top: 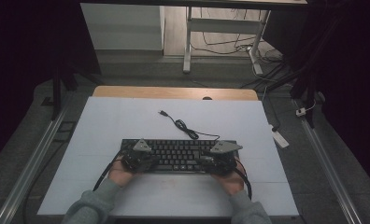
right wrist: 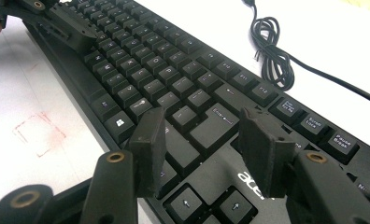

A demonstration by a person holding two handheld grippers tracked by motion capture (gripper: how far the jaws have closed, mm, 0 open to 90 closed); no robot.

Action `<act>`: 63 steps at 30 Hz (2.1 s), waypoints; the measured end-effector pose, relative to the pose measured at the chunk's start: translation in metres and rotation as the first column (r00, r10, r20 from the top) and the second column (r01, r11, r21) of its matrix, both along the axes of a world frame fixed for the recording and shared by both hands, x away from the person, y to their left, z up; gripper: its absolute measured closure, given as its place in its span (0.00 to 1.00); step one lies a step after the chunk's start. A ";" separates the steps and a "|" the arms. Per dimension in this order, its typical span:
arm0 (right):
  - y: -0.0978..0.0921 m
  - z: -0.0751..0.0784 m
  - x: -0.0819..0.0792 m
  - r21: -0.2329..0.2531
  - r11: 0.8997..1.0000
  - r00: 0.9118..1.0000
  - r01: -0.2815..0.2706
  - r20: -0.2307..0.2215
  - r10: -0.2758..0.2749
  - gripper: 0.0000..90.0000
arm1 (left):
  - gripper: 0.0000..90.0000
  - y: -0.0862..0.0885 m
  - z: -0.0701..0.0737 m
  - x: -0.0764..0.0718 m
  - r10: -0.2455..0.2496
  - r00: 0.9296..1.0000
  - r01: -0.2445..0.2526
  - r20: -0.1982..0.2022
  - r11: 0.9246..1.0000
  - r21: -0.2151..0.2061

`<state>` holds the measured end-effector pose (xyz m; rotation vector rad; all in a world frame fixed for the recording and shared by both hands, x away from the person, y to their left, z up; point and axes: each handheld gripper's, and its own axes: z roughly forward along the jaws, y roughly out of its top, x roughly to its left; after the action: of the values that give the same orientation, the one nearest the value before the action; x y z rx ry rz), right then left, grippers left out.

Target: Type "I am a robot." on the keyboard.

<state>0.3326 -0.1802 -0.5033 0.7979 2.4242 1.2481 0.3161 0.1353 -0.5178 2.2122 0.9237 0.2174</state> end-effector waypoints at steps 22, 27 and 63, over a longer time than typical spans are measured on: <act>0.000 0.001 -0.001 0.004 1.000 1.000 -0.001 0.001 0.001 0.57 | 0.97 0.007 0.005 -0.002 0.011 1.000 -0.010 0.028 0.999 -0.039; 0.000 0.001 -0.001 0.005 1.000 1.000 0.000 0.001 0.000 0.57 | 0.82 0.018 0.015 -0.005 0.040 0.997 -0.035 0.061 0.996 -0.083; 0.016 0.013 0.006 0.033 0.999 1.000 -0.015 0.019 0.014 0.58 | 0.35 0.041 0.019 -0.004 0.158 0.987 -0.156 0.032 0.986 -0.062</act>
<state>0.3386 -0.1642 -0.4901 0.7753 2.4043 1.2992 0.3116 0.1766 -0.4991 2.0759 1.0719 0.2989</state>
